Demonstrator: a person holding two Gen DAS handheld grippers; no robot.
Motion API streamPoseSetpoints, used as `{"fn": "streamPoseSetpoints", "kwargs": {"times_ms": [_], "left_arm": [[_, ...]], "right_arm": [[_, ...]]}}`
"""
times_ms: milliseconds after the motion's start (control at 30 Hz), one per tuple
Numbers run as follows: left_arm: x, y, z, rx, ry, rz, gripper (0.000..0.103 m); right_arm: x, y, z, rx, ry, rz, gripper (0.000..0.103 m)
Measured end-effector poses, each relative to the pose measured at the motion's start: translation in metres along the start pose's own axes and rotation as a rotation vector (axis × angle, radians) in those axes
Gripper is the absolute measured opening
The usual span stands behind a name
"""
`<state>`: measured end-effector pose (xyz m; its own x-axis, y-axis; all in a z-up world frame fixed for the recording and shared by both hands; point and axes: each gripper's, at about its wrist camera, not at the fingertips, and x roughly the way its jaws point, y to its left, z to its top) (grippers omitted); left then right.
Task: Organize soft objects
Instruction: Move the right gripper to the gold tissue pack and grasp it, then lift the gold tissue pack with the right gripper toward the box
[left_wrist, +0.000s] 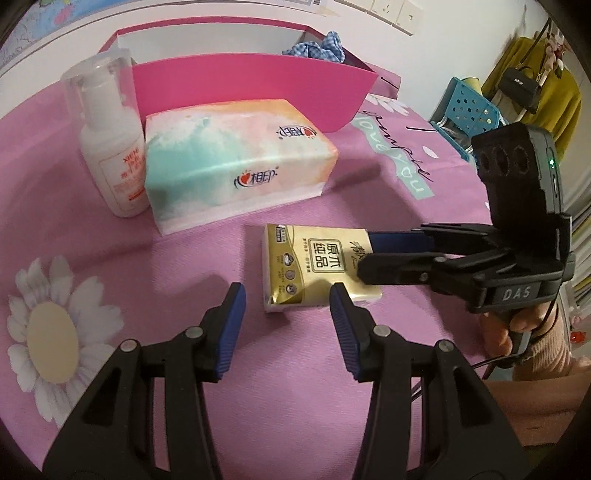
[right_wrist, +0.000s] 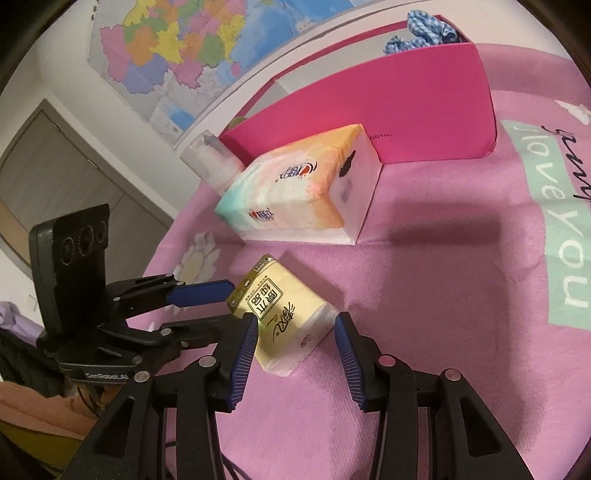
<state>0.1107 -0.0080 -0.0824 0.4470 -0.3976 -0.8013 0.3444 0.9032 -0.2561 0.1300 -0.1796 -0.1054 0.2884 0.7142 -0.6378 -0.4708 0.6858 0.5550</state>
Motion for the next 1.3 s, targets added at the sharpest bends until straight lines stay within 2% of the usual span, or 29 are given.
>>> {"fn": "streamPoseSetpoints", "kwargs": {"times_ms": [133, 200, 600, 833, 1300], "left_arm": [[0.004, -0.004, 0.002, 0.001, 0.008, -0.033, 0.045], [0.005, -0.008, 0.001, 0.010, 0.010, -0.027, 0.045], [0.008, -0.006, 0.002, -0.008, 0.016, -0.037, 0.045], [0.006, -0.009, 0.002, 0.000, 0.015, -0.032, 0.045], [-0.012, -0.015, 0.014, 0.015, -0.047, -0.046, 0.045]], "right_arm": [[0.006, 0.005, 0.003, -0.011, -0.010, -0.011, 0.041], [0.008, 0.006, 0.004, -0.019, -0.014, -0.032, 0.041], [0.008, 0.007, 0.003, 0.000, -0.026, -0.029, 0.042], [0.007, 0.012, 0.003, -0.008, -0.039, -0.062, 0.039], [-0.014, 0.026, 0.012, -0.042, -0.109, -0.058, 0.039]]}}
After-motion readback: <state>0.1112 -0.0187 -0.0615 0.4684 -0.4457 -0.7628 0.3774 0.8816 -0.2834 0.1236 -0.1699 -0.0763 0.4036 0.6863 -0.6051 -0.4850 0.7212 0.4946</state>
